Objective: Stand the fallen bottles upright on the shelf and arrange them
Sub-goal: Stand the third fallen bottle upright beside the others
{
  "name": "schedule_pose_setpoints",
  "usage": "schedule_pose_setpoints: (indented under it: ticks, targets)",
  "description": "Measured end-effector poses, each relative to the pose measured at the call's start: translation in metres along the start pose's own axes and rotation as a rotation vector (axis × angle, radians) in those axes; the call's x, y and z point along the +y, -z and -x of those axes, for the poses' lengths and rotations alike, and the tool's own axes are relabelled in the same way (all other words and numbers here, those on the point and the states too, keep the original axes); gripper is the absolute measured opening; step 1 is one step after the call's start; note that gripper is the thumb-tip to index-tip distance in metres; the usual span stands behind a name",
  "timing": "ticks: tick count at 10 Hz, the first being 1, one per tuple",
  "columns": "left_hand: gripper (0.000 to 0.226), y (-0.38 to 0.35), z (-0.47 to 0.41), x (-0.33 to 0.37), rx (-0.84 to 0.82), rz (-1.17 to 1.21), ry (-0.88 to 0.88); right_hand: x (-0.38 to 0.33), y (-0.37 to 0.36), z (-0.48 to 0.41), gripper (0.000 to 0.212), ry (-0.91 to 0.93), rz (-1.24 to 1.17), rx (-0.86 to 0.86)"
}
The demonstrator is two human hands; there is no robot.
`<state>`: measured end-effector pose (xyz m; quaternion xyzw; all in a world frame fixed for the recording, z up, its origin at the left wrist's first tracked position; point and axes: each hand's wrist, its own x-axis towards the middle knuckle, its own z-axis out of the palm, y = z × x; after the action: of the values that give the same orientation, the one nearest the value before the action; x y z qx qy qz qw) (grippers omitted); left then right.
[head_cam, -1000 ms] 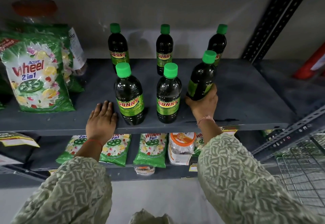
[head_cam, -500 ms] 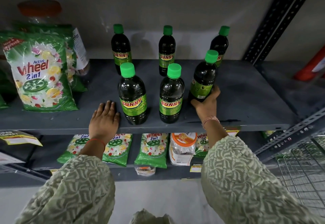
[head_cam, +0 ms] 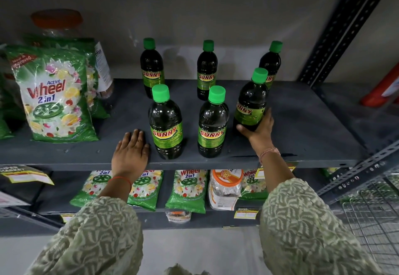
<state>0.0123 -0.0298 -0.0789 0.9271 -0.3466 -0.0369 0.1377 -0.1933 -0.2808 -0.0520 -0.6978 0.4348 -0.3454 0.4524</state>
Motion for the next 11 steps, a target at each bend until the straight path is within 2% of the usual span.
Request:
schedule_pose_setpoints:
  ticks: [1,2,3,4,5,6,7,9,11]
  targets:
    - [0.053,0.000,0.000,0.000,-0.001,0.002,-0.002,-0.005,-0.006,0.002,0.107,-0.001,-0.039,0.088]
    - [0.053,0.000,0.000,0.000,-0.001,-0.003,-0.002,-0.004,-0.003,0.005,0.073,-0.059,-0.101,0.073]
    - [0.053,0.000,0.000,-0.001,0.000,0.001,-0.003,0.004,0.008,0.001,0.063,-0.046,-0.055,-0.043]
    - [0.053,0.000,0.000,0.000,-0.007,-0.003,-0.001,0.004,0.012,-0.003,0.075,-0.043,-0.036,-0.141]
    - [0.052,0.000,0.000,0.001,0.011,0.006,0.002,0.005,0.004,-0.006,0.105,-0.011,0.031,-0.061]
    - [0.052,0.001,0.001,0.002,0.020,0.015,0.001,0.005,-0.002,-0.005,0.091,-0.034,0.037,0.016]
    - [0.052,0.001,0.001,0.001,0.018,0.009,0.001,0.004,-0.002,-0.001,0.074,-0.021,0.059,0.021]
    - [0.052,0.000,-0.001,0.000,0.021,0.000,0.004,0.005,-0.006,0.003,0.081,0.004,0.044,0.063]
    - [0.052,0.001,0.000,0.000,0.011,-0.001,0.000,0.000,0.002,0.031,0.061,-0.002,0.123,0.097]
